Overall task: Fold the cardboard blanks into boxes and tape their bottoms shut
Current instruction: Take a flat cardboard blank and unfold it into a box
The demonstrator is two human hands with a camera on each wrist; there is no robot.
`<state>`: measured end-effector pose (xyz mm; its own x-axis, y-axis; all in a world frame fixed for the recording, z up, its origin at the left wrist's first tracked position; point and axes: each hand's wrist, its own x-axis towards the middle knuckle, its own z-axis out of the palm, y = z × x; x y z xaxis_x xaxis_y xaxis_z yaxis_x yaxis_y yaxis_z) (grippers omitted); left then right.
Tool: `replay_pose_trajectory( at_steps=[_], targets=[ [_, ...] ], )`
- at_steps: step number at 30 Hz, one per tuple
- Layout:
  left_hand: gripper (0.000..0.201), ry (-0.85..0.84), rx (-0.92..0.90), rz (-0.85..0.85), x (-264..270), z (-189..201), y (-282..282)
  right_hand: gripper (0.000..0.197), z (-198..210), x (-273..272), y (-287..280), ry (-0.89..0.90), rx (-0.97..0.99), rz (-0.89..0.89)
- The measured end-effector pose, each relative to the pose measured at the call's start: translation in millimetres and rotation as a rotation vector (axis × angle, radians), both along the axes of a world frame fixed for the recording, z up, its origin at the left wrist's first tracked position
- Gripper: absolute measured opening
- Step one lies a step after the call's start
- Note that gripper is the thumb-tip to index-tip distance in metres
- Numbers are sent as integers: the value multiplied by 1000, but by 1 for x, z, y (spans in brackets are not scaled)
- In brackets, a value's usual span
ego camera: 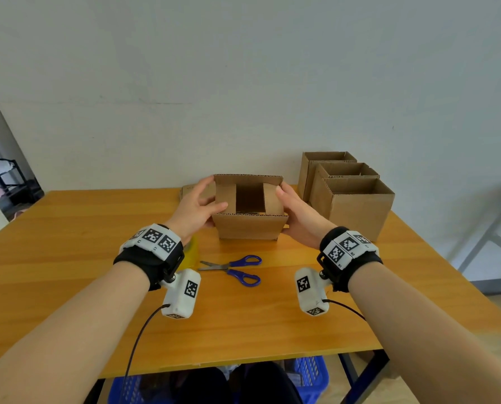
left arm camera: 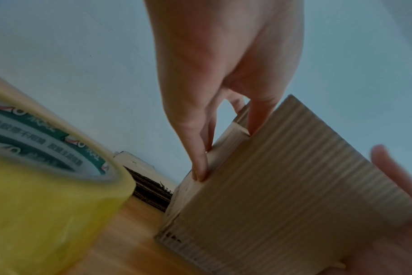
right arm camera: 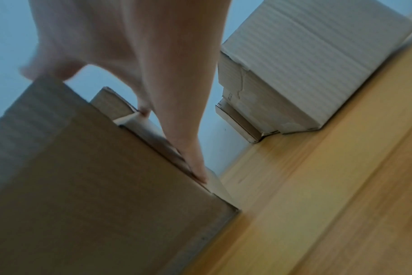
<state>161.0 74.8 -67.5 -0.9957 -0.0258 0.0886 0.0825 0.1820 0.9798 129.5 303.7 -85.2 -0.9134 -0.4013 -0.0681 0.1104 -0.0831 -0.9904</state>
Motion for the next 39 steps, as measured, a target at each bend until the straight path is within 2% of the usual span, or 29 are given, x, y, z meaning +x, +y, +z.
replay_pose_trajectory(
  at_steps=[4,7,9,13,14,17,19,21,23,27,33,39],
  targets=[
    [68,-8,18,7,-4,6,-3,119,4,4,2,7,-21,116],
    [57,-22,5,27,-5,7,-4,136,4,5,4,59,15,182],
    [42,-30,35,58,-6,5,-3,130,4,7,3,72,3,148],
    [9,-3,38,20,-4,3,-4,99,5,9,1,103,-31,27],
    [9,-7,40,0,-2,3,-5,93,6,11,1,107,-38,21],
    [42,-41,65,-83,2,4,-8,85,6,12,1,103,-48,1],
    [52,-45,61,-122,6,4,-7,84,6,12,1,106,-56,-36],
    [50,-45,63,-128,6,2,-5,78,4,12,2,119,-63,-72],
    [39,-42,80,-114,7,2,-4,66,2,12,1,138,-53,-85],
    [46,-55,98,-112,9,4,-5,47,1,12,0,153,-49,-82],
    [33,-7,89,-131,8,0,-8,27,-1,10,0,133,-47,-89],
    [29,19,53,-71,2,1,-3,39,-2,7,-1,88,-34,-99]
  ],
)
